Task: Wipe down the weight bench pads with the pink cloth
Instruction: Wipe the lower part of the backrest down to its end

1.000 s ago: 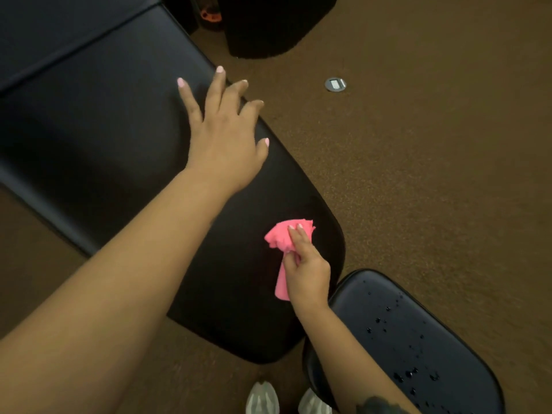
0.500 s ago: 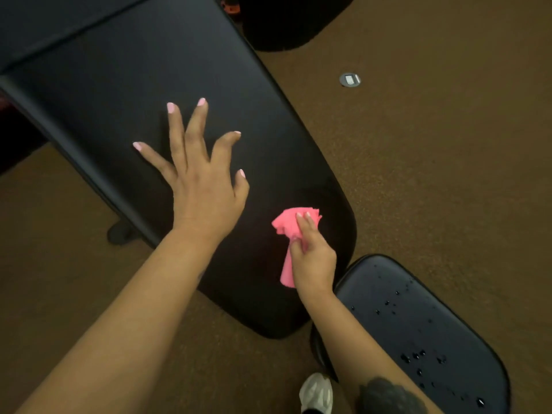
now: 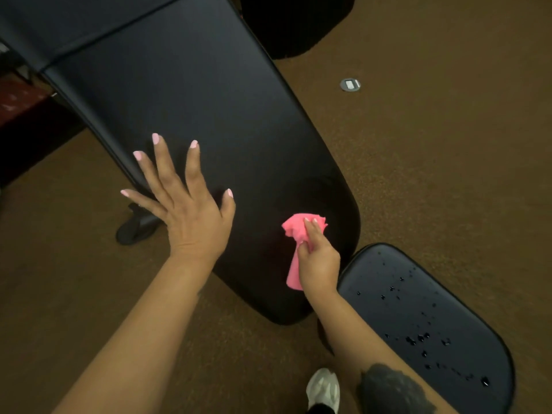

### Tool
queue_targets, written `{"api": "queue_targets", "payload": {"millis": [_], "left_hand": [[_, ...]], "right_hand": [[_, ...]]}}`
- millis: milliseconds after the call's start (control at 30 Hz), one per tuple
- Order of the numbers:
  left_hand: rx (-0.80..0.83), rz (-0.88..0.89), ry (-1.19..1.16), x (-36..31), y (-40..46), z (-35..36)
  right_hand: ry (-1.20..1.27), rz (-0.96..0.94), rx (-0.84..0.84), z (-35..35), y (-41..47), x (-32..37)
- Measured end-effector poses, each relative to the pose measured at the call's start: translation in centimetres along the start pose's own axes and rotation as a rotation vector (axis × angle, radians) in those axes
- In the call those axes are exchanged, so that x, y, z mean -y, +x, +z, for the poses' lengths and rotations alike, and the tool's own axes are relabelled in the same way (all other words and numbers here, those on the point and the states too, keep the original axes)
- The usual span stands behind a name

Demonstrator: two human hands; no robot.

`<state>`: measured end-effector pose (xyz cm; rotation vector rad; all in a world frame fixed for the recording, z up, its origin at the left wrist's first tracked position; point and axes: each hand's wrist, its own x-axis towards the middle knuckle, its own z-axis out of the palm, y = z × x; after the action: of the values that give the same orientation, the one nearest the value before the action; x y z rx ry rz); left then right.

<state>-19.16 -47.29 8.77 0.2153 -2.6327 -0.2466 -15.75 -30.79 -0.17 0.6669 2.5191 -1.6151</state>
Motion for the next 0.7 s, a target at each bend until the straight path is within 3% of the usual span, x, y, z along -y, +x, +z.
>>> {"api": "queue_targets", "payload": {"millis": [300,500,600,700], "left_hand": [[0.0,-0.012,0.018,0.0,-0.5,1.1],[0.003,-0.001,-0.006,0.1,-0.8,1.1],[-0.019,-0.006,-0.004,0.2,-0.8,1.3],[-0.049,-0.017,0.002,0.2,-0.9,1.6]], "right_hand": [[-0.134,-0.217,0.122,0.9,-3.1,-0.2],[-0.032,0.022,0.02,0.1,-2.0,-1.2],[-0.006,-0.003,-0.015,1.1,-1.7,0.3],[-0.07,-0.083,0.051,1.3,-2.6,0.2]]}}
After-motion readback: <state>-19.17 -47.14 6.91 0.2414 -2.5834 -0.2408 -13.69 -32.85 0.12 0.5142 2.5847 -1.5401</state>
